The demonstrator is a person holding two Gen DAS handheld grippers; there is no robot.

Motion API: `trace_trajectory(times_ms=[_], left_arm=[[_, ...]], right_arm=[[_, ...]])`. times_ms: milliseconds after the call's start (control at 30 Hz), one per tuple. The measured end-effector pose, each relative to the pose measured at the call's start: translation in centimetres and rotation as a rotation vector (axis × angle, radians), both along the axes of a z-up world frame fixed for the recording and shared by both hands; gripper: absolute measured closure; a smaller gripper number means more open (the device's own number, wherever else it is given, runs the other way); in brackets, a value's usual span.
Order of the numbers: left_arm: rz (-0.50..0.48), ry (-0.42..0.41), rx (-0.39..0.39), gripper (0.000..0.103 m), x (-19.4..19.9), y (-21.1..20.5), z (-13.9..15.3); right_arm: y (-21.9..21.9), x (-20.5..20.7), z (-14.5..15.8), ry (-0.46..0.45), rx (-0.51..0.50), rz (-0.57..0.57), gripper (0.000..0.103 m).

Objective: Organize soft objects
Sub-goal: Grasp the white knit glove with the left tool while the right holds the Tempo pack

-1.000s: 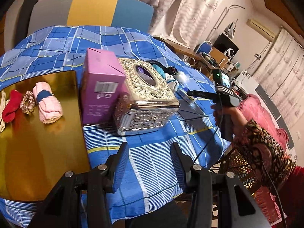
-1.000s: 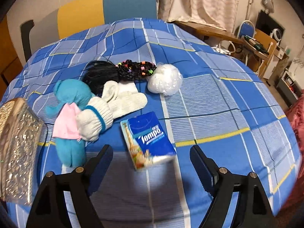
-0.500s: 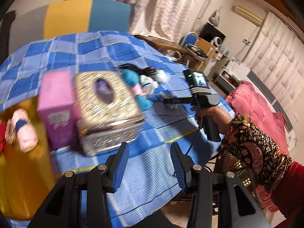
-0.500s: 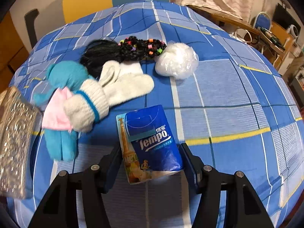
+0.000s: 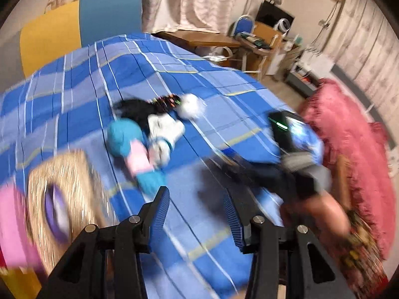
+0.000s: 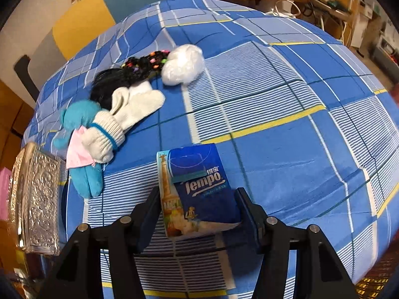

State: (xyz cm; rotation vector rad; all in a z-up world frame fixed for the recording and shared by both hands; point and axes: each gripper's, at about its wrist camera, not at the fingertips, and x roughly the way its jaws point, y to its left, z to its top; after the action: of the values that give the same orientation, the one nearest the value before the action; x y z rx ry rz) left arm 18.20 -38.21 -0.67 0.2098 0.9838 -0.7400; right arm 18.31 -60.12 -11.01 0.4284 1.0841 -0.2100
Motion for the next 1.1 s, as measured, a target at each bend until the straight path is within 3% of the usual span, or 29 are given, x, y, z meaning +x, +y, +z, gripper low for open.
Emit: trace_trajectory(times_ms=[167,467,600,667,733,900,1100], left_arm=[[0.052,-0.033,0.143,0.058,5.6,-5.3,-3.6],[0.103,-0.045,0.366,0.058,10.8,-8.5,-10.4],[0.097,-0.054,0.372,0.060,10.5,-8.3,-10.7],[0.078,-0.071,0.378,0.067,9.9,-8.3,-10.5],[0.066,-0.067,0.351,0.069,9.1,-7.8,-10.0],[0.034,-0.023,0.255,0.069,5.2,-6.8,-8.5],[-0.001,-0.029,0.290,0.058,2.3,-7.2,-10.1]], right_arm=[[-1.8,-0.1,-0.4,0.006,0.074,-0.043,0.043],[-2.9,0.1,-0.6,-0.012,0.161,-0.083,0.043],[-3.1,0.0,-0.6,-0.014,0.166,-0.097,0.043],[-3.2,-0.1,-0.7,-0.018,0.176,-0.103,0.043],[-3.4,-0.4,-0.6,-0.023,0.180,-0.114,0.043],[-3.9,-0.8,-0.3,-0.032,0.179,-0.137,0.044],[-3.8,-0.9,-0.5,-0.027,0.181,-0.134,0.045]])
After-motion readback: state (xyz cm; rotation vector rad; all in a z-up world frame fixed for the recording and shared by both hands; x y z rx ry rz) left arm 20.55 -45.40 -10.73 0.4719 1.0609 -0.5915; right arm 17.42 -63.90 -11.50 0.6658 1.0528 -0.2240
